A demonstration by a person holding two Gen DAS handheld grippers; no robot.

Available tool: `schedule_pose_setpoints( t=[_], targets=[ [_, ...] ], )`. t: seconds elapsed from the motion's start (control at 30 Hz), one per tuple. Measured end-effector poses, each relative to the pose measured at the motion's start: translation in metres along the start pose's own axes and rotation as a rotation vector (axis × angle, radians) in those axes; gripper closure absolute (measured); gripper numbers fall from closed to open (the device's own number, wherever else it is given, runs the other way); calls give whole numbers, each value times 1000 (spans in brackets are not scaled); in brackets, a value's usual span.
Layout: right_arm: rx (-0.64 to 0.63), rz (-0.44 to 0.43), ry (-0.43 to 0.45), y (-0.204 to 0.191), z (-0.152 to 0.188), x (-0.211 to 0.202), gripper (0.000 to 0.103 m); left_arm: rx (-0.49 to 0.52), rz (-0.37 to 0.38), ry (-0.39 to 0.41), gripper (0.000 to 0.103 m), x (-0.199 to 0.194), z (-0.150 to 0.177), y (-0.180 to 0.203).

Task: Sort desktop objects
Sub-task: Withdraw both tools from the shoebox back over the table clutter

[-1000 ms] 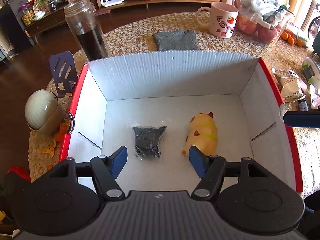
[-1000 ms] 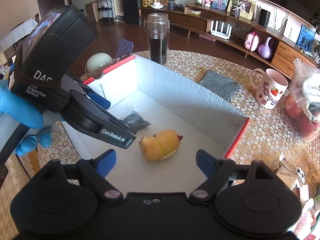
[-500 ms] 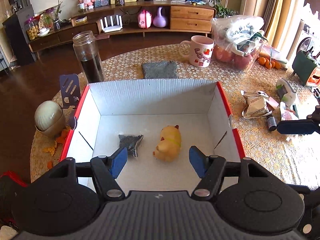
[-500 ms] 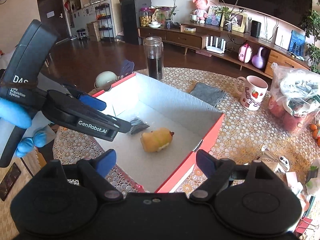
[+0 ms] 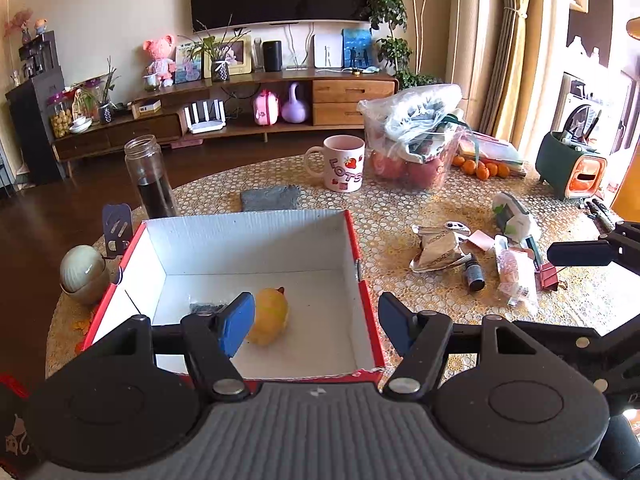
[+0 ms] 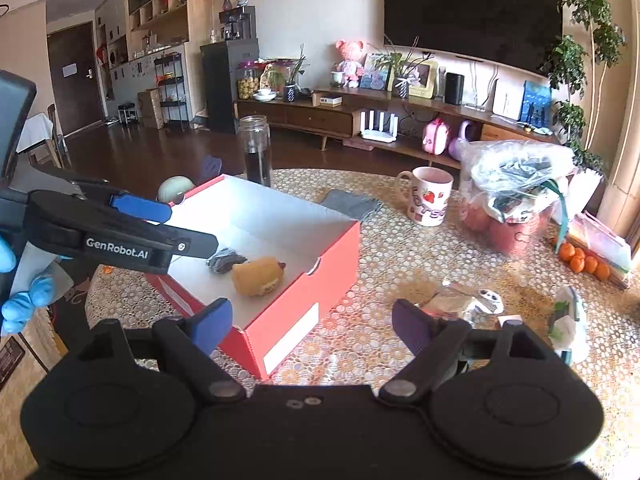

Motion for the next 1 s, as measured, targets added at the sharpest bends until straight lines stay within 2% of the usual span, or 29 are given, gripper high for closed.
schedule_pose_setpoints(
  t=[0.2,0.27,0.4,0.57,0.8,1.0],
  targets=[
    [4,91,56,16,25,-29,16,17,19,24,36,-8,13,29],
    [6,127,74,23,35,-37,13,22,33,25,36,-9,18,39],
    [4,213,97,37,54,-51,9,26,60,32,26,-9,24,61],
    [28,310,126,56,79,-70,8,35,92,42,26,-9,28,89],
    [88,386,126,90,108,-88,8,42,139,24,24,4,26,126],
    [79,431,112,118,124,-90,8,68,148,15,24,21,22,156]
  ],
)
Point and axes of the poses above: each gripper's, at about its wrist camera, not at the fingertips, and x roughly the way its jaws point, y to its right, z to its underside, the point moved 1 cm from there along x, roughly the way its jaws point, and after that the axes turned 11 degrees about -z, right-handed, at the moved point
